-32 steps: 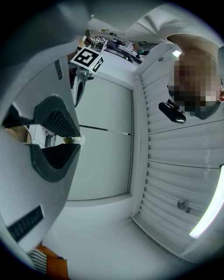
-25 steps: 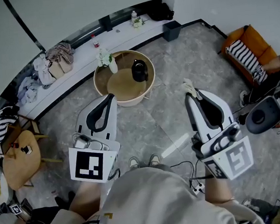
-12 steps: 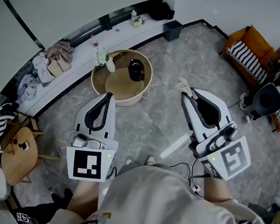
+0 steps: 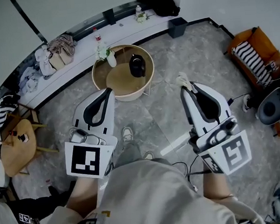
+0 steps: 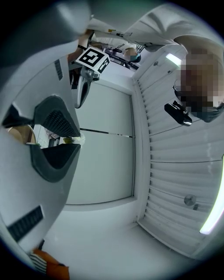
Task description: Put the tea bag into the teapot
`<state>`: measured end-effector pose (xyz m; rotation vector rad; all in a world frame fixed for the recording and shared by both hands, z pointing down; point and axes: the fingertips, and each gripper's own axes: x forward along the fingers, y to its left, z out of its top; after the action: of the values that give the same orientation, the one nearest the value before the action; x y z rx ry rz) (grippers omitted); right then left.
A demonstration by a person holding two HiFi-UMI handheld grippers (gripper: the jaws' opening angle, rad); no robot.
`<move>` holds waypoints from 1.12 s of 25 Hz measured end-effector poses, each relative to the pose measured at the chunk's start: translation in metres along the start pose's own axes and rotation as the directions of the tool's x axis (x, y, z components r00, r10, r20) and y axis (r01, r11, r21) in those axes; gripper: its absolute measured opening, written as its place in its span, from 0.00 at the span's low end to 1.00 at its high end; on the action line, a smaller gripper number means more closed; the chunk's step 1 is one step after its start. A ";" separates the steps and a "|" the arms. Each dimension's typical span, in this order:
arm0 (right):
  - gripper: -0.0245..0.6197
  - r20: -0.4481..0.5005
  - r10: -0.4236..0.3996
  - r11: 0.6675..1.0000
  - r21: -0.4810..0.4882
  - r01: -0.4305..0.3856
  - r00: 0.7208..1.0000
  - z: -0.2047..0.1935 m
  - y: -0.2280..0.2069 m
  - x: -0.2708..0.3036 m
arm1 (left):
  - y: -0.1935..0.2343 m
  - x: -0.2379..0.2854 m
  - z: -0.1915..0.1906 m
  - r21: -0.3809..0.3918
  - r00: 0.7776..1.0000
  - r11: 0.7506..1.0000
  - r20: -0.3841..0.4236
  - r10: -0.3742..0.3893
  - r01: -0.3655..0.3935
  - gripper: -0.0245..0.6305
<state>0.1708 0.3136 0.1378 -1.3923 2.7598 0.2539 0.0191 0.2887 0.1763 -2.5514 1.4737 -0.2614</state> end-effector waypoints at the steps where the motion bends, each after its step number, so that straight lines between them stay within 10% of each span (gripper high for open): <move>1: 0.11 0.000 0.003 1.000 -0.002 -0.003 1.000 -0.001 0.000 0.000 | 0.000 0.000 0.000 0.000 1.000 1.000 0.004 0.004 -0.004 0.05; 28: 0.11 -0.103 0.015 1.000 0.011 -0.014 0.995 -0.061 -0.056 0.169 | 0.110 0.134 -0.051 -0.026 0.999 0.999 -0.020 -0.037 0.036 0.05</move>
<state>0.1172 0.1364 0.1724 -1.4231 2.8492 0.1723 -0.0193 0.1144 0.2063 -2.6054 1.4481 -0.2768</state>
